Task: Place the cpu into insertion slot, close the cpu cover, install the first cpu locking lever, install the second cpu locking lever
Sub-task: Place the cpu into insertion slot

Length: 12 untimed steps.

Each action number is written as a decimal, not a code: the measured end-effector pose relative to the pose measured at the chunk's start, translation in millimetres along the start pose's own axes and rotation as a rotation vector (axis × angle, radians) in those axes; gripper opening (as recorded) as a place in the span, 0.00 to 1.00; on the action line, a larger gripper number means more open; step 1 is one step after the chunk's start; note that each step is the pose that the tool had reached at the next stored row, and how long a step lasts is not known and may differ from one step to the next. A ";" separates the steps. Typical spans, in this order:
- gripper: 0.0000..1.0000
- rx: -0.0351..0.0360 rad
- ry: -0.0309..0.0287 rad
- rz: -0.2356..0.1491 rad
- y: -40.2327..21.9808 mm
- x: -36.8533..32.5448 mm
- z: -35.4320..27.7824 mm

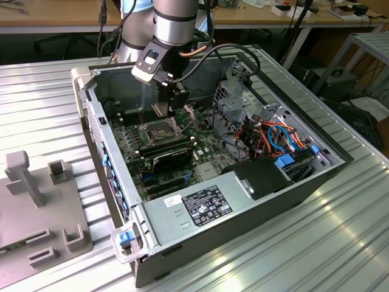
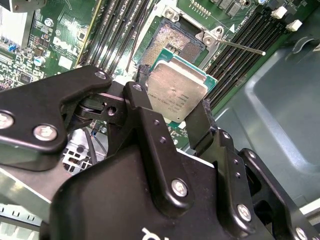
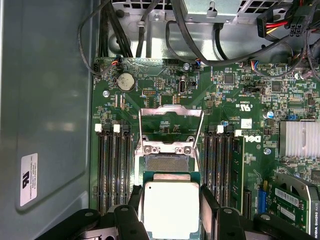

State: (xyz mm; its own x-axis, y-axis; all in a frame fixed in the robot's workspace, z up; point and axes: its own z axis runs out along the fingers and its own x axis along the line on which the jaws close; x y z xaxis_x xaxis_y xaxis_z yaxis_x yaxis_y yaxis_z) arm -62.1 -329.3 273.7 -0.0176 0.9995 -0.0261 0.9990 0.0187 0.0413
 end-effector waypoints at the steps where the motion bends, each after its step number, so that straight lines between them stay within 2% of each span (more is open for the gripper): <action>1: 0.55 0.0000 0.0000 0.000 0.0 0.0 0.1; 3: 0.55 0.0000 0.0000 0.000 -0.1 0.0 1.2; 5: 0.55 0.0001 0.0000 0.000 -0.2 0.1 5.2; 12: 0.55 0.0000 0.0000 0.000 -0.2 0.2 5.9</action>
State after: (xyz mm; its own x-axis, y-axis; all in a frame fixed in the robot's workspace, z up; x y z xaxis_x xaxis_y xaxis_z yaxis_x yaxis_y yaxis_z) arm -62.1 -329.4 267.7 -0.0177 0.9995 -0.0262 0.9990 0.0187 0.0412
